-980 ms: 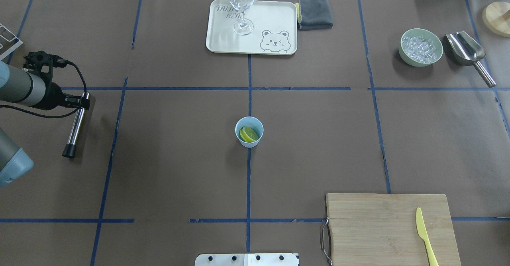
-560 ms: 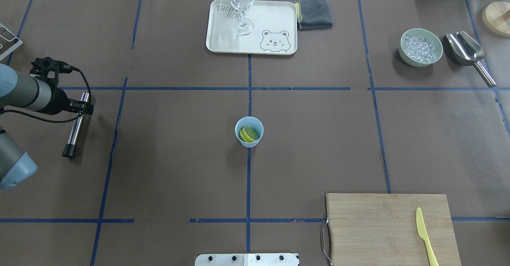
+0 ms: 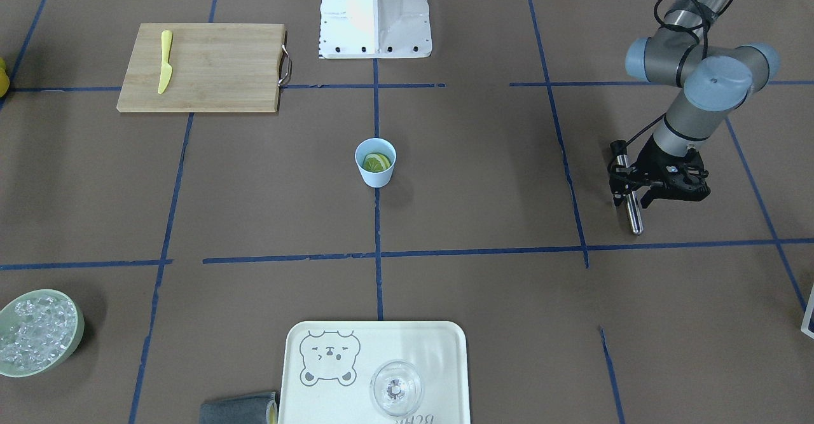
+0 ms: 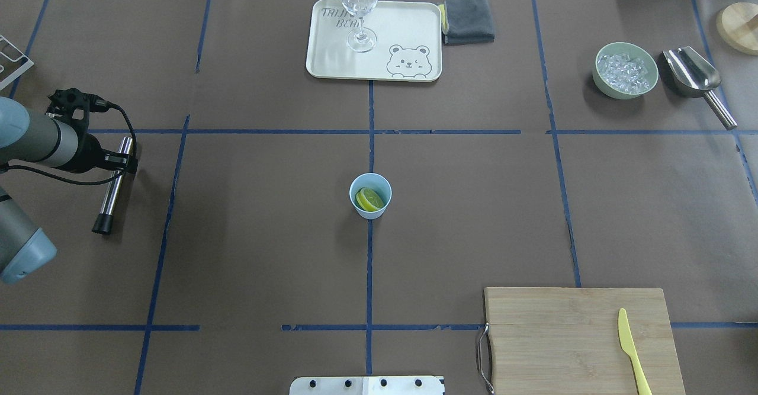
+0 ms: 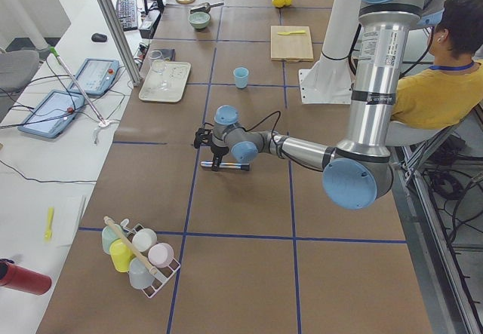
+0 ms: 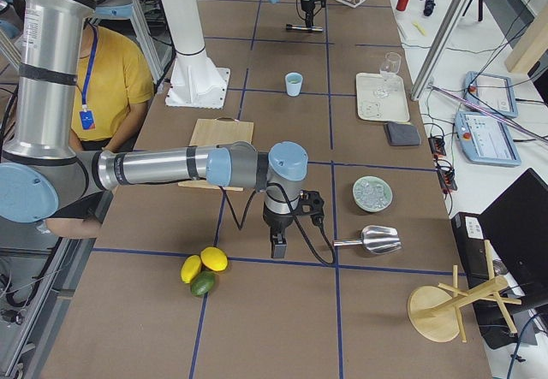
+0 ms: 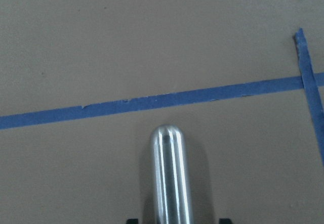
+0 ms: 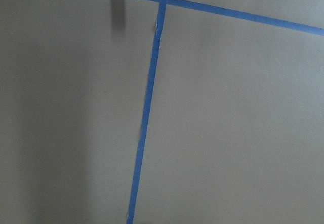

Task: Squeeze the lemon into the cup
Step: 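Lift the muddler upright with the left gripper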

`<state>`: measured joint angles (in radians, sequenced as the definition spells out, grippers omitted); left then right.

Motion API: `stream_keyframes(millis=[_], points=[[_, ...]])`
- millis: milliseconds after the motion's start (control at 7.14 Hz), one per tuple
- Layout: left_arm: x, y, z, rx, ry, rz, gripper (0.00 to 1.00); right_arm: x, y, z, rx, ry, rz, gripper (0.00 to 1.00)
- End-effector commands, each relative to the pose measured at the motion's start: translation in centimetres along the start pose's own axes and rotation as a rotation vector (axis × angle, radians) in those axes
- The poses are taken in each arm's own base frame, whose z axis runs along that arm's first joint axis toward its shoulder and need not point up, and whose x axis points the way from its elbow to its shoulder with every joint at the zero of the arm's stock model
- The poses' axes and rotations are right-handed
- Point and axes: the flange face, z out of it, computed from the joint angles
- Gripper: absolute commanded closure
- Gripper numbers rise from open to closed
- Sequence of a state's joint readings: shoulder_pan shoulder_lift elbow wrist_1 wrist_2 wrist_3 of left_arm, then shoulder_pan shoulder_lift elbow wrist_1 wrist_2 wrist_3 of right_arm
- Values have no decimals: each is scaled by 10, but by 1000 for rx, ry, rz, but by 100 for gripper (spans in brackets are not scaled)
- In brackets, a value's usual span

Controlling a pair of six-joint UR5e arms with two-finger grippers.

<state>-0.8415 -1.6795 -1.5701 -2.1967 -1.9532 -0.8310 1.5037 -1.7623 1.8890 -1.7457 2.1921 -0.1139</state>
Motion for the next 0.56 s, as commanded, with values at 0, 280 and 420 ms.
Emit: stream_keyframes(millis=[0,280,420], points=[[0,-1,-1,15,-11,4,93,0,0,-1,2,0,-1,0],[1,-3,-3,21,-8,18,100,1,0,0,0,0,0,0],[11,-5,-15,38,10,31,100,1,0,0,0,0,0,0]])
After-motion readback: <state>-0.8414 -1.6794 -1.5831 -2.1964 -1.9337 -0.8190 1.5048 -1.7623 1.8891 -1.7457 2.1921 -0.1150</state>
